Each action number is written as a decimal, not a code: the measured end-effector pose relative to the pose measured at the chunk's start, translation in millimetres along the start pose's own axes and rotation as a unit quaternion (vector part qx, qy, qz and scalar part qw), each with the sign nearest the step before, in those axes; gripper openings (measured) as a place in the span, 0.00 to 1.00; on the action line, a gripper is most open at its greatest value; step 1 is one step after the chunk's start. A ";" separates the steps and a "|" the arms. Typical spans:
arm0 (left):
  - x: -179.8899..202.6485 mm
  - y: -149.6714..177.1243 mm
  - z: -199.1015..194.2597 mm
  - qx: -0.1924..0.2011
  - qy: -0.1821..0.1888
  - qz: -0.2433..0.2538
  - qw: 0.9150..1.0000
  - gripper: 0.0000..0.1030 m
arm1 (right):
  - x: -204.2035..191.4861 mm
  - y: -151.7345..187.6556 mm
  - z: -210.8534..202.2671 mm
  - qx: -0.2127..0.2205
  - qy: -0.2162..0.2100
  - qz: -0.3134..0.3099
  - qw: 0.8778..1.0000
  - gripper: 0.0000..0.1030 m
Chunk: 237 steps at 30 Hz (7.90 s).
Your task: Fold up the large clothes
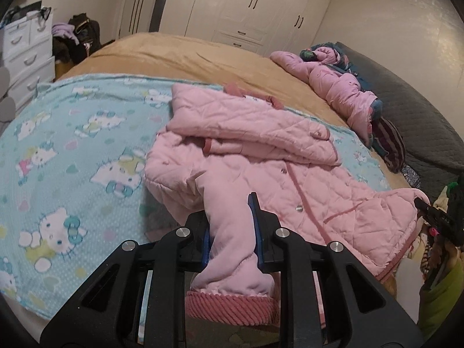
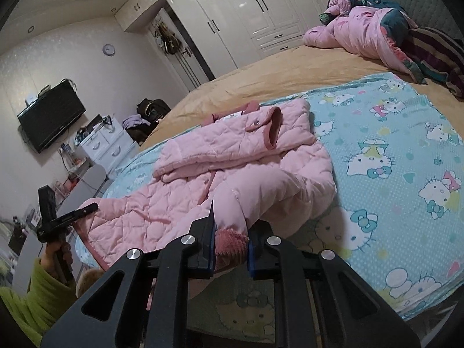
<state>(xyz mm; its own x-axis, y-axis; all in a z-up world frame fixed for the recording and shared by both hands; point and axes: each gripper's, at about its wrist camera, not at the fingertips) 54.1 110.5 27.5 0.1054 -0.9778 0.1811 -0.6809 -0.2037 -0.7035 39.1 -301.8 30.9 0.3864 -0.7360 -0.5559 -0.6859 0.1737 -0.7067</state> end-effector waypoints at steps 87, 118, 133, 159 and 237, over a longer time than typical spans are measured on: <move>-47.4 -198.4 175.5 0.070 -0.017 -0.080 0.994 0.14 | 96.0 -236.8 191.7 0.070 0.152 0.025 0.986 0.13; -75.1 -192.0 259.8 0.022 -0.032 -0.103 0.994 0.17 | 170.3 -253.8 349.8 -0.041 0.215 0.079 0.973 0.18; -68.8 -196.9 252.7 0.024 -0.024 -0.096 0.995 0.20 | 41.3 -219.4 283.0 0.025 0.163 -0.073 0.984 0.95; -115.1 -203.9 235.0 0.042 -0.060 -0.091 0.993 0.91 | 25.5 -187.9 333.3 -0.030 0.088 -0.061 0.994 0.95; -89.9 -188.5 284.8 -0.066 -0.188 0.017 0.980 0.91 | 202.0 -192.3 223.0 -0.025 0.168 0.115 0.979 0.96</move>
<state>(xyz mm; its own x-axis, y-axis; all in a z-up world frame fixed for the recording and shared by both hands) 379.5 222.8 -51.9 0.3236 -0.9381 -0.1233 -0.7737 -0.1873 -0.6052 386.6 -337.9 -43.2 -0.0003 -0.8563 -0.5164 -0.7631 0.3339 -0.5533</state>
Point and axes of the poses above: each gripper's, at about its wrist camera, not at the fingertips, and z roughly the way its jaws point, x to its right, y to its underside, and after that the axes turned 9 degrees about -y, right-handed
